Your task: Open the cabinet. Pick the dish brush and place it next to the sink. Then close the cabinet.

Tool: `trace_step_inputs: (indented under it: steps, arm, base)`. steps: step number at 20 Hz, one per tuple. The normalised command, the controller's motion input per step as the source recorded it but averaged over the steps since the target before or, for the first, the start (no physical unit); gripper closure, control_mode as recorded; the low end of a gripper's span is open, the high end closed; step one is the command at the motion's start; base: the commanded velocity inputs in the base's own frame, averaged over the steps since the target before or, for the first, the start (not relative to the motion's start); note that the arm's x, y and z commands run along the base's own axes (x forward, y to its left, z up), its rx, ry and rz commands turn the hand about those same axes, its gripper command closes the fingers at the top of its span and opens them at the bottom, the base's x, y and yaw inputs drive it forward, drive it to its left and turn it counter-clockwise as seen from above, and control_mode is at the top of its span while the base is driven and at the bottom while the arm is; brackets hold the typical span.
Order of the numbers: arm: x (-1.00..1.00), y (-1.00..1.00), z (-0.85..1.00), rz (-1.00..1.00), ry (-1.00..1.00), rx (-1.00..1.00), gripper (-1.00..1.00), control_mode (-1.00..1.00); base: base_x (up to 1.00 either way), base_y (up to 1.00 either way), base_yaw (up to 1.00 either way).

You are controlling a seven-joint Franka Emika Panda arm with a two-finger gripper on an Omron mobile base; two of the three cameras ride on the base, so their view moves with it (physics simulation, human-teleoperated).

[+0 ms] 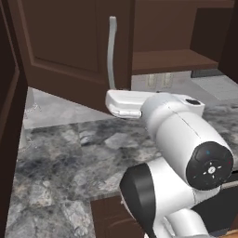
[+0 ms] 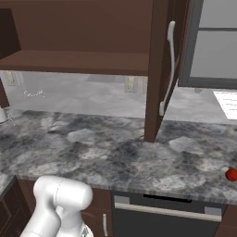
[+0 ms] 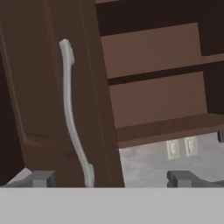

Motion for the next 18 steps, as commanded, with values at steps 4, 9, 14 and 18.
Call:
trace_step_inputs:
  steps: [4, 9, 14, 18]
  arm:
    - [0.7, 0.27, -0.19, 0.0, -0.06, 0.0, -1.0, -1.0]
    - [0.11, 0.29, 0.0, -0.03, -0.08, -0.02, -1.0, -1.0]
    - [0.0, 0.26, 0.0, -0.15, -0.03, -0.04, -1.0, -1.0]
    - [0.01, 0.21, 0.0, -0.24, 0.0, -0.04, -1.0, -1.0]
  base:
    - [0.0, 0.0, 0.0]
    - [0.0, 0.0, 0.0]
    - [0.0, 0.0, 0.0]
    - [0.0, 0.0, 0.0]
